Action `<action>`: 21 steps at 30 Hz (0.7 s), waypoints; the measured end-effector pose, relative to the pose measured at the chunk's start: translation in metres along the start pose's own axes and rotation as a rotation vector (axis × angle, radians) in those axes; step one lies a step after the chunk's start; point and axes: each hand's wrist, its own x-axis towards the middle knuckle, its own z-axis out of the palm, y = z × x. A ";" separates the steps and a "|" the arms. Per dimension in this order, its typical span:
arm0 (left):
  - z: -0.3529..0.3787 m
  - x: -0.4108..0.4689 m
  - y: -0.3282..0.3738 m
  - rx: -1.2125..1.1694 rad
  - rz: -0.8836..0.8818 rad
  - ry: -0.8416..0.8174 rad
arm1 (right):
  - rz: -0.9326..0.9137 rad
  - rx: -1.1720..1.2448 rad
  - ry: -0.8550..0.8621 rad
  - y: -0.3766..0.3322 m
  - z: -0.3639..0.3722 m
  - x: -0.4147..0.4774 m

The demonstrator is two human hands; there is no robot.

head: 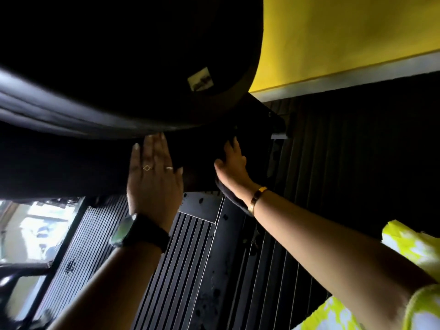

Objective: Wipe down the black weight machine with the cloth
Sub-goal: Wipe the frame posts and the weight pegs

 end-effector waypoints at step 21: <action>0.016 0.036 0.008 0.133 0.217 -0.203 | -0.326 -0.051 0.100 -0.008 0.004 0.053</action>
